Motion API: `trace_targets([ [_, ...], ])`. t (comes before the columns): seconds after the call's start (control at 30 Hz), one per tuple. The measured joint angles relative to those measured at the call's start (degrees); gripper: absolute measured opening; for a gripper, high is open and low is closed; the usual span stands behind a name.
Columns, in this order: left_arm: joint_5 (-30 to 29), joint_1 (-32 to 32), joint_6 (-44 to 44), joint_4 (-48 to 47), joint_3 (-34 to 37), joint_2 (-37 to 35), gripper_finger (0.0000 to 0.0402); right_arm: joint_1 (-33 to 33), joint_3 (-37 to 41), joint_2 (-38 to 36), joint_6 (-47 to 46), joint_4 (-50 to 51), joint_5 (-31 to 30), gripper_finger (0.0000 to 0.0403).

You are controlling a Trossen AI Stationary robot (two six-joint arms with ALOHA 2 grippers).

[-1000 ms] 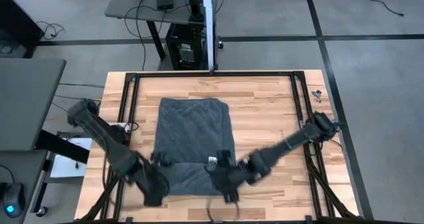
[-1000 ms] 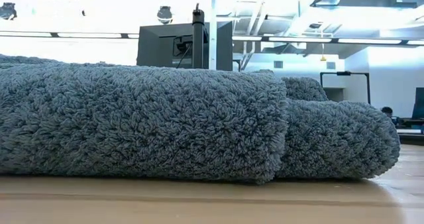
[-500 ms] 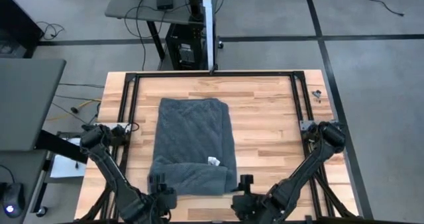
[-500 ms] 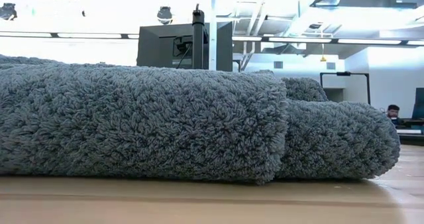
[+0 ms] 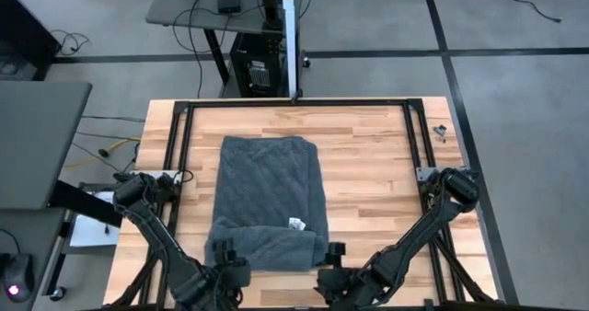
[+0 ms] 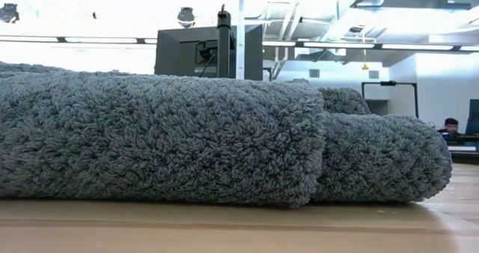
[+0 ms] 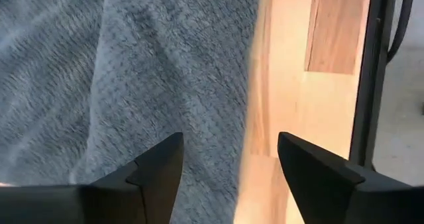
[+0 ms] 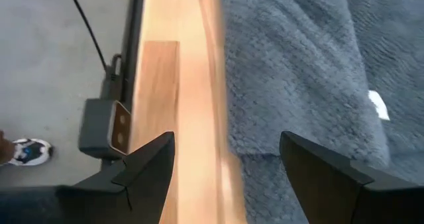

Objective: Roll towel
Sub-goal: Roll the black towel

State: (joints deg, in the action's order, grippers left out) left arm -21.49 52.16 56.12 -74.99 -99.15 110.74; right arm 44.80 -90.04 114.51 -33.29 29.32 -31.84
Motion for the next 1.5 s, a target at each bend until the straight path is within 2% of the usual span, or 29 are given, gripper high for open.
trace_targets([
  [0.2,0.0,3.5,6.3,-0.6,1.3,1.0,0.0225,-0.2,0.0,3.2,5.8,-3.7,-0.8,0.0265],
  [0.37,0.2,5.1,5.2,-0.3,1.8,5.4,0.0224,-1.6,0.0,6.1,8.4,-2.3,-1.1,0.0265],
  [0.53,-1.1,4.9,3.6,-1.3,1.8,9.4,0.0224,-3.0,0.0,6.7,8.5,-0.5,-1.1,0.0265],
  [0.73,-5.6,4.5,6.6,-5.6,1.8,13.3,0.0224,-4.4,0.7,6.7,8.5,2.4,-0.8,0.0265],
  [0.93,-5.8,3.7,5.8,-4.9,1.8,18.5,0.0224,-4.5,4.8,6.7,8.3,2.7,-0.1,0.0265],
  [1.1,-6.1,2.7,10.4,-5.0,1.5,20.9,0.0223,-4.6,7.4,6.8,8.3,3.0,0.0,0.0265],
  [1.23,-5.8,2.3,11.7,-4.5,1.5,20.8,0.0223,-4.4,6.8,6.7,8.3,1.7,1.1,0.0265],
  [1.37,-5.8,2.3,11.9,-4.2,1.7,20.1,0.0223,-2.8,2.0,6.7,8.4,5.2,0.7,0.0265],
  [1.5,-5.9,2.2,11.2,-4.0,1.7,20.1,0.0223,-1.7,0.0,6.6,13.3,2.1,-0.5,0.0265],
])
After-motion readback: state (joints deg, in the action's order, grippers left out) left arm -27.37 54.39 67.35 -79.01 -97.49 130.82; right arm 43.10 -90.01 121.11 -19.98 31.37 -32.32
